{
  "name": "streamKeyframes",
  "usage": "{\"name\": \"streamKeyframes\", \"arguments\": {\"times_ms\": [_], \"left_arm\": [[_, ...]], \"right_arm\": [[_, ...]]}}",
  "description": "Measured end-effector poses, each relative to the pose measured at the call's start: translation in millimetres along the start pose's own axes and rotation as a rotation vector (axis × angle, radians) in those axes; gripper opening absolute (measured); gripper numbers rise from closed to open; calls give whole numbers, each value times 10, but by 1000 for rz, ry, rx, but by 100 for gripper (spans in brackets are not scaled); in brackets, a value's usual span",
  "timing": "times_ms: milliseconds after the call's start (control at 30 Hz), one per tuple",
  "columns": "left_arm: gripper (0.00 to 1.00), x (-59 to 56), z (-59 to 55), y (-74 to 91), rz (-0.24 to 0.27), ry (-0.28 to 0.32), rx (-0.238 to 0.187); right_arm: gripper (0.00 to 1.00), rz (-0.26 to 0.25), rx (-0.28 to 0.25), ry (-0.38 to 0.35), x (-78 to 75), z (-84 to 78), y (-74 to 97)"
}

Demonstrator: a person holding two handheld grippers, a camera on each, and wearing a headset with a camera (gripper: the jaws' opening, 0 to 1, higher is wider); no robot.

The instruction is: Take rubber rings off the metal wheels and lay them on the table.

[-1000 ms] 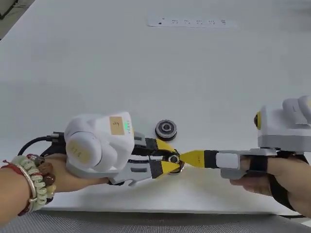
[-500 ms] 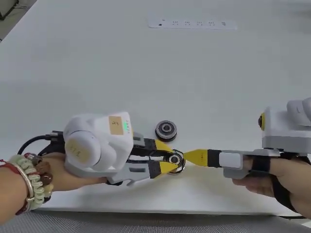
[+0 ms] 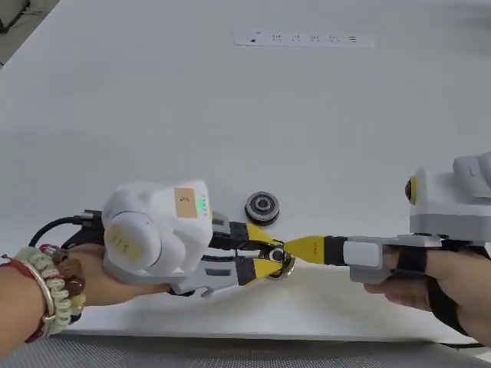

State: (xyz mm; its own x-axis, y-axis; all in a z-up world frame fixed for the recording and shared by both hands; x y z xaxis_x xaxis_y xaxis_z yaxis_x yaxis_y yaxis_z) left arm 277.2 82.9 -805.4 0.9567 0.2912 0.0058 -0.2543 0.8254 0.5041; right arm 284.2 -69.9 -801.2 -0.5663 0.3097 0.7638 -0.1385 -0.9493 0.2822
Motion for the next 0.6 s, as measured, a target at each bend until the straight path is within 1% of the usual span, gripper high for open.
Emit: {"name": "streamKeyframes", "arguments": {"times_ms": [67, 200, 267, 333, 400, 467, 567, 600], "left_arm": [[14, 0, 0, 0, 1, 1, -1], [14, 2, 1, -1, 3, 4, -3], [14, 5, 6, -1, 2, 4, 0], [14, 5, 11, -3, 6, 17, 1], [14, 11, 23, -5, 6, 34, 6], [14, 10, 36, -8, 7, 38, 16], [15, 4, 44, -9, 12, 23, 20], [15, 2, 55, -5, 10, 4, 25]], "right_arm": [[0, -10, -4, -7, -19, -2, 9], [0, -64, -6, -25, -77, -1, 45], [0, -70, -5, -20, -81, -5, 49], [0, -77, 0, -15, -81, -5, 47], [0, -102, 6, -3, -103, -6, 47], [0, -108, 13, -1, -113, -14, 46], [0, -108, 13, -2, -112, -16, 48], [0, -111, 15, 3, -112, -14, 49]]}}
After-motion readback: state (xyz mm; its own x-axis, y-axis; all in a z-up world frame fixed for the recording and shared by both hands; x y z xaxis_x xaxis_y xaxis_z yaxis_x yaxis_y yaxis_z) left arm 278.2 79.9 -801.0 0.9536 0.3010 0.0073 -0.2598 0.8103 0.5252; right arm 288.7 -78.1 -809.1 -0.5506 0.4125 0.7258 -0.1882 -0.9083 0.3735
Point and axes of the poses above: the centre of the closed fingertips' face, and the gripper's own axes: y roughly backward along the fingers, x roughly to its left, z roughly out of its top, the point moved 9 cm from there along y, roughly backward along the fingers, and after that the axes turned 4 degrees about y, right-handed, at the moved point
